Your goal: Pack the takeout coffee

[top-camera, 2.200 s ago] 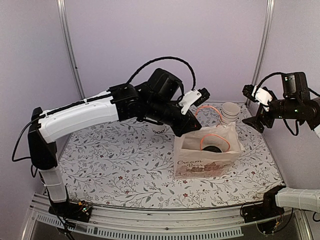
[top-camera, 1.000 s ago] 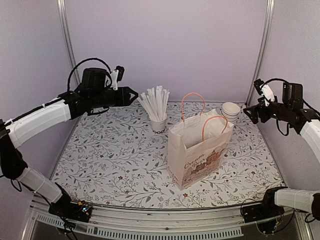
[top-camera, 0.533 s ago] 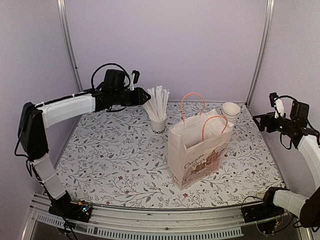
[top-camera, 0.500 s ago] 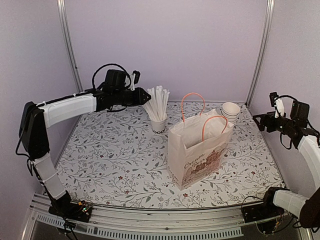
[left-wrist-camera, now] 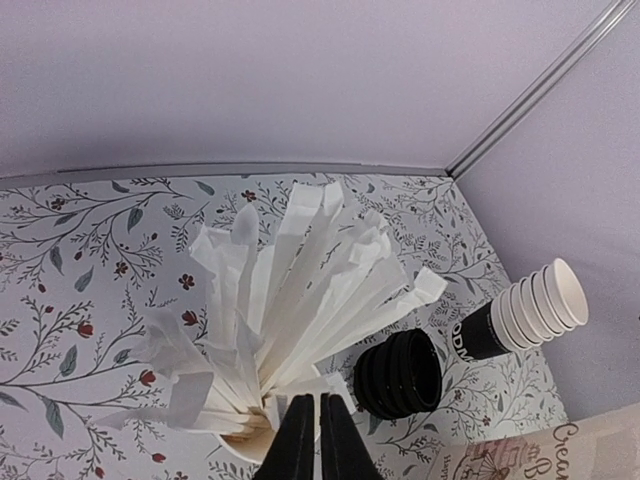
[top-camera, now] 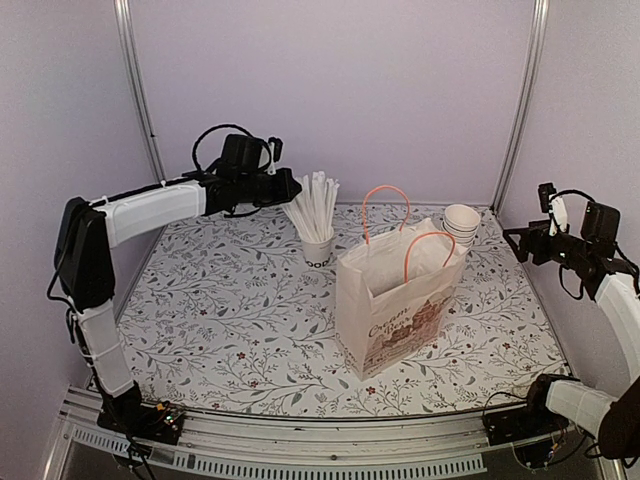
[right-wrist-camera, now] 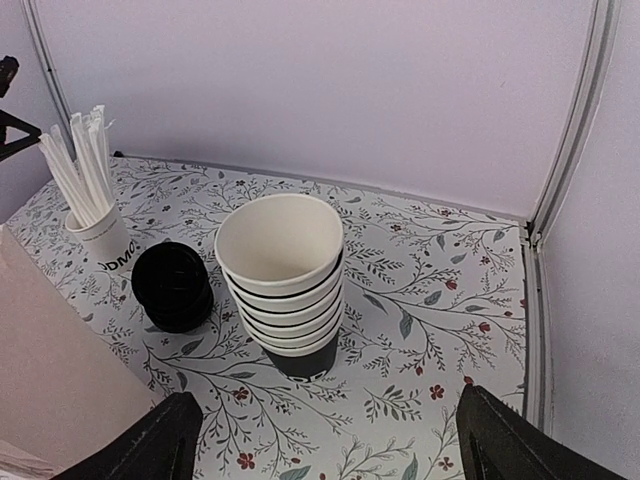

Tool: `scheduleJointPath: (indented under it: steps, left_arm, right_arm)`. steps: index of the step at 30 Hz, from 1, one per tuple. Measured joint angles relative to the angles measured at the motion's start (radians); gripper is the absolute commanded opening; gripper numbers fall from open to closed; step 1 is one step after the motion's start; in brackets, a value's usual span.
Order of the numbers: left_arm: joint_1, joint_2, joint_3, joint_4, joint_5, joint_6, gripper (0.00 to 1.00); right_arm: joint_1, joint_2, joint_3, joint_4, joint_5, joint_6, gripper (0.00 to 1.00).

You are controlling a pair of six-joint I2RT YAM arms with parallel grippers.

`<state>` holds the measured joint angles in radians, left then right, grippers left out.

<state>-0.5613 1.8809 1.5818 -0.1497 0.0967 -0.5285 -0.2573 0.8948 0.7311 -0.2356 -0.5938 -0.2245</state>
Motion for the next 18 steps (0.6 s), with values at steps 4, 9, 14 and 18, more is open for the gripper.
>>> scheduleJointPath:
  steps: [4,9,14,18]
  left_arm:
    - [-0.001,0.006,0.019,-0.02,-0.016,0.002,0.21]
    - [-0.018,-0.001,0.022,-0.065,-0.047,0.021,0.43]
    - [-0.035,-0.019,0.024,-0.111,-0.106,0.031,0.44]
    - [-0.036,-0.019,0.041,-0.132,-0.126,0.031,0.43]
  right_arm:
    - [0.0,0.0,-0.002,0.0,-0.019,0.0,0.92]
    - [0.0,-0.003,-0.005,0.0,-0.029,-0.001,0.92]
    - [0.0,-0.005,-0.005,0.001,-0.039,-0.001,0.92]
    - [0.0,-0.005,-0.006,0.001,-0.045,-0.002,0.92]
